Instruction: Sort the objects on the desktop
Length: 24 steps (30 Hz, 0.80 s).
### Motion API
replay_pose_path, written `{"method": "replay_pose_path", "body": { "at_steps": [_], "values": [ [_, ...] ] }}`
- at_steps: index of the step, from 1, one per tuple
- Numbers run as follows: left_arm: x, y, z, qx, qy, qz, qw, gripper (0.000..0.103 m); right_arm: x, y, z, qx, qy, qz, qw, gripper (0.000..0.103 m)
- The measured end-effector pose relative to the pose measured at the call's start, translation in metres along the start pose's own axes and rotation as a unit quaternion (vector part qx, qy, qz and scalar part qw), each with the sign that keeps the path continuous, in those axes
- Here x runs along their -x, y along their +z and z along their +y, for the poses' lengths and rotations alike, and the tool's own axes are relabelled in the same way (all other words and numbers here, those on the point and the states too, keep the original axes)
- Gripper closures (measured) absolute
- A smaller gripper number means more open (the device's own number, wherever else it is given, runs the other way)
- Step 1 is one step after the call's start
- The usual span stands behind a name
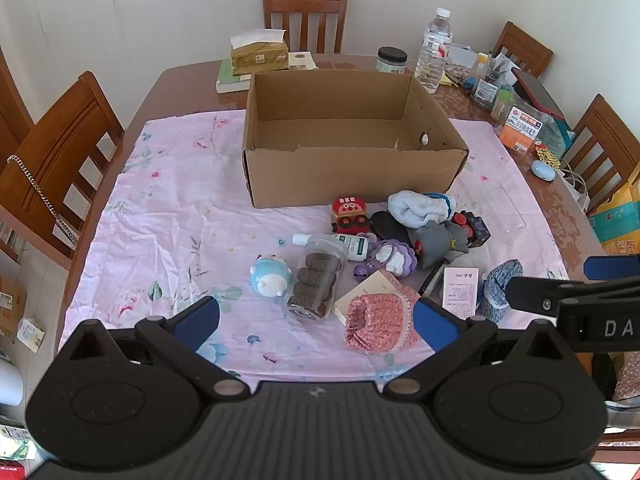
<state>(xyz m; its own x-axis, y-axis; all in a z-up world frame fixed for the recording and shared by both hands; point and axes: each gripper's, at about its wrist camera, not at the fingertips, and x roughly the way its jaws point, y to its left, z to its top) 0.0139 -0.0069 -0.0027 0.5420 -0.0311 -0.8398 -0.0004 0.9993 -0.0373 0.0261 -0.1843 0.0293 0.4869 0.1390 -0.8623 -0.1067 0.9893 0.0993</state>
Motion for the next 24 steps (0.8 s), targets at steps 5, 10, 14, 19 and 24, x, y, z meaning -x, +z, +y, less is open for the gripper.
{"method": "replay_pose_path", "body": {
  "at_steps": [5,10,14,19,24],
  "values": [
    [-0.003,0.001,-0.001,0.000,-0.003,-0.001,1.0000,0.001,-0.001,0.000,-0.002,0.003,0.000,-0.002,1.000,0.000],
    [-0.005,0.001,-0.002,0.000,-0.004,-0.001,1.0000,0.001,-0.002,0.001,-0.003,0.004,0.002,-0.003,1.000,0.000],
    [-0.007,0.002,-0.003,0.003,-0.007,-0.008,0.9999,0.001,-0.004,0.002,-0.004,0.007,0.005,-0.008,1.000,0.000],
    [-0.010,0.000,-0.003,0.004,-0.008,-0.021,0.9997,0.001,-0.008,0.002,-0.008,0.015,0.008,-0.015,1.000,0.000],
    [-0.017,-0.002,-0.002,0.004,-0.007,-0.031,0.9995,0.001,-0.012,0.001,-0.013,0.024,0.017,-0.022,0.999,0.000]
  ]
}}
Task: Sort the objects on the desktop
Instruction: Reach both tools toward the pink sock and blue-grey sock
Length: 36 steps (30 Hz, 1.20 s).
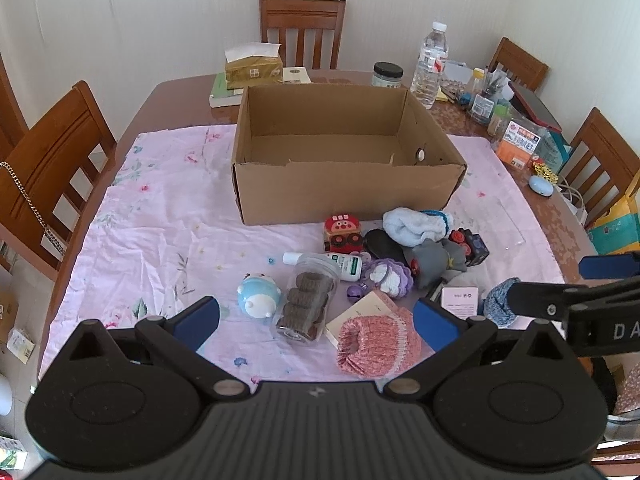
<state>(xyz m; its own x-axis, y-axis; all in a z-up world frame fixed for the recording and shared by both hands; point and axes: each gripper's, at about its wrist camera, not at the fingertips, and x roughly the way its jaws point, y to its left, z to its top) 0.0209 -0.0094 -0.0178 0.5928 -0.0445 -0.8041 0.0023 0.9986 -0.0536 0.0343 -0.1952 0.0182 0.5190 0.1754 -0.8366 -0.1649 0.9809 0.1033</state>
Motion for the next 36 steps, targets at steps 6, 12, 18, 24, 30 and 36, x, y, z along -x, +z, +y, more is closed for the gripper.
{"method": "replay_pose_path", "body": {
  "at_steps": [6,12,18,24,30,36],
  "values": [
    [-0.013,-0.009,-0.001,-0.007,0.001,-0.004,1.0000,0.001,-0.007,-0.002,-0.005,0.026,0.006,-0.014,1.000,0.000],
    [-0.024,-0.022,-0.006,-0.026,0.004,-0.024,0.9994,0.001,-0.015,-0.010,-0.017,0.046,0.028,-0.041,0.998,0.000],
    [-0.037,-0.032,-0.013,-0.047,0.009,-0.028,0.9984,0.001,-0.029,-0.018,-0.022,0.091,0.024,-0.047,0.994,0.000],
    [-0.049,-0.040,-0.023,-0.058,0.003,-0.026,0.9980,0.001,-0.038,-0.023,-0.034,0.089,0.026,-0.038,0.995,0.000],
    [-0.059,-0.047,-0.034,-0.065,0.000,-0.025,0.9976,0.001,-0.051,-0.028,-0.056,0.066,0.016,-0.017,0.998,0.000],
    [-0.071,-0.054,-0.047,-0.075,-0.012,-0.009,0.9970,0.001,-0.058,-0.036,-0.073,0.066,-0.005,-0.009,0.998,0.000]
  ]
}}
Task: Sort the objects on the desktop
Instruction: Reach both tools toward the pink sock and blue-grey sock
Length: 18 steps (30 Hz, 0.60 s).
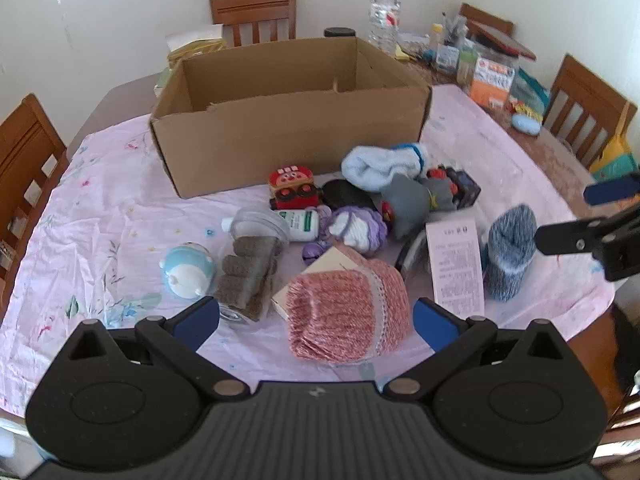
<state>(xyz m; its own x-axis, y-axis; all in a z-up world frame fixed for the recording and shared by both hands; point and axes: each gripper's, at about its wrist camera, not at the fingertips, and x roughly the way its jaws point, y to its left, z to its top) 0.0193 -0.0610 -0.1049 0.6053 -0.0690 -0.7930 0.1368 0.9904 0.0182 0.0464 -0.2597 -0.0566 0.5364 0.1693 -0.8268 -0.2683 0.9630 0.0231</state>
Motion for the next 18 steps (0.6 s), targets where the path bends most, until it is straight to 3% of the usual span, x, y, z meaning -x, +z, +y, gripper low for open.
{"method": "replay_pose_path", "body": {
  "at_steps": [10,18],
  "values": [
    [-0.015,-0.005,-0.016,-0.016,-0.007,0.012,0.9998,0.001,-0.008,-0.013,-0.014,0.015,0.023,0.009,1.000,0.000],
    [-0.025,-0.013,-0.031,-0.041,0.028,0.000,0.9988,0.001,-0.017,-0.012,-0.022,0.017,0.037,0.019,0.999,0.000]
  ]
}}
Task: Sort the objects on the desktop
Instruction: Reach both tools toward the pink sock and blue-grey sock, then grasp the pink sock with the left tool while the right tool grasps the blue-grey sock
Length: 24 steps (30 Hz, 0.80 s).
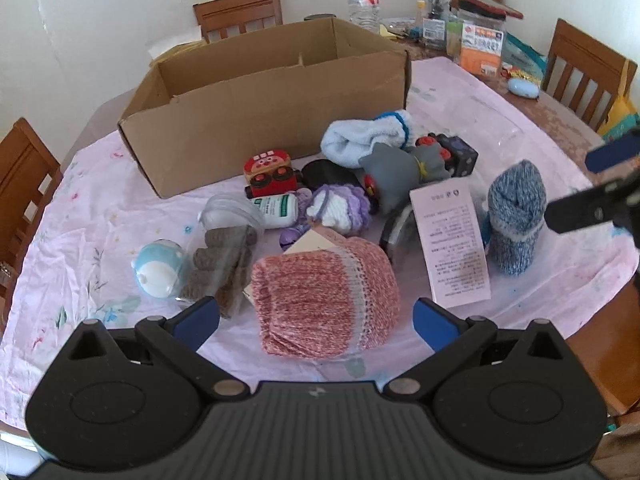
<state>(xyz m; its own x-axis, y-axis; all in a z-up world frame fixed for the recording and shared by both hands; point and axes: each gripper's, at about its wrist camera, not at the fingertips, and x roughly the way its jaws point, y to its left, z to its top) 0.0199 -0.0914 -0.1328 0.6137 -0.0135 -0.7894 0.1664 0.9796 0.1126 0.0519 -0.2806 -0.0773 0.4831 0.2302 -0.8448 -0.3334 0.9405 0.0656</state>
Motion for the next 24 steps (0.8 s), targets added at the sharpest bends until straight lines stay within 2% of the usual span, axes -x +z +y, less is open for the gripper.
{"method": "replay_pose_path", "body": {
  "at_steps": [12,16,24],
  "values": [
    [-0.024,-0.002,-0.014,0.000,0.030,0.008,0.9995,0.003,-0.009,0.006,-0.013,0.013,0.011,0.006,1.000,0.000],
    [-0.029,-0.001,-0.016,0.005,0.040,0.011,0.9991,0.010,-0.012,0.008,-0.017,0.017,0.019,0.006,1.000,0.000],
    [-0.031,0.001,-0.016,0.021,0.035,0.021,0.9990,0.019,-0.019,0.008,-0.020,0.040,0.043,0.008,0.998,0.000]
  ]
}}
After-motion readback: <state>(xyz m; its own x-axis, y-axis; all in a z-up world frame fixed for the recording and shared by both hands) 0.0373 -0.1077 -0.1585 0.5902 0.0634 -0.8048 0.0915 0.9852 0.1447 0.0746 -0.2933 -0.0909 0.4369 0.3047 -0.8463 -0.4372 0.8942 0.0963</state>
